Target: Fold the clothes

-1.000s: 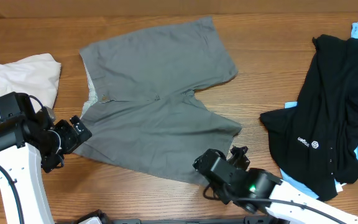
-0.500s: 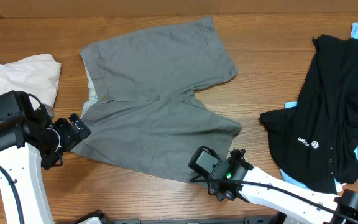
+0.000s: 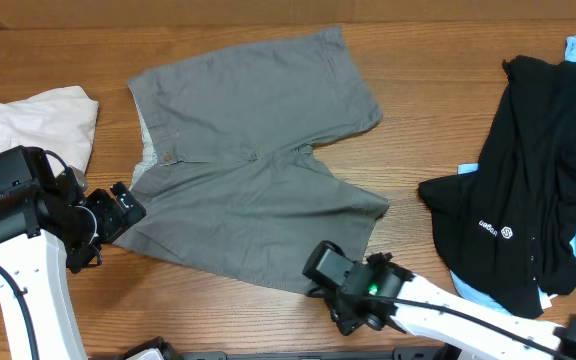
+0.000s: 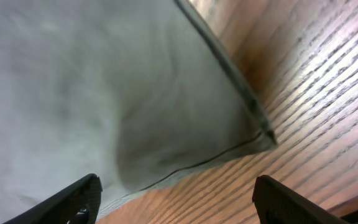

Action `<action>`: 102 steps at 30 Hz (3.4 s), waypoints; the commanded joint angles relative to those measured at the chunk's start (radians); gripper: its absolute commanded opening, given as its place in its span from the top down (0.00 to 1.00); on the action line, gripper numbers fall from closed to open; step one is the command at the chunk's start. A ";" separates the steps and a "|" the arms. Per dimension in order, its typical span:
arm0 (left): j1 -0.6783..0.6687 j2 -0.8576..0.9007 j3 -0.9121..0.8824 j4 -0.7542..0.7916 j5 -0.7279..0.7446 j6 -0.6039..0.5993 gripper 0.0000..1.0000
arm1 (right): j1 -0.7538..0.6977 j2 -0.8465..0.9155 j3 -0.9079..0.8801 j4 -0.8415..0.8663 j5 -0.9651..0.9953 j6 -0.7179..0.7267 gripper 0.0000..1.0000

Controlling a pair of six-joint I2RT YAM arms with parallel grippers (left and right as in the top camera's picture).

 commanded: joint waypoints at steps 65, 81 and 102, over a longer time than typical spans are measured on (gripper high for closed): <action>0.000 0.279 -0.435 0.563 -0.209 -0.238 0.96 | -0.182 0.037 0.003 -0.037 0.185 -0.175 0.96; 0.000 -0.122 -0.154 -0.053 -0.019 -0.032 0.96 | -0.252 -0.401 0.192 -0.551 0.404 -0.384 0.96; 0.000 -0.134 -0.143 0.352 -0.007 -0.311 0.96 | -0.626 0.216 0.931 -0.199 0.297 -1.560 0.96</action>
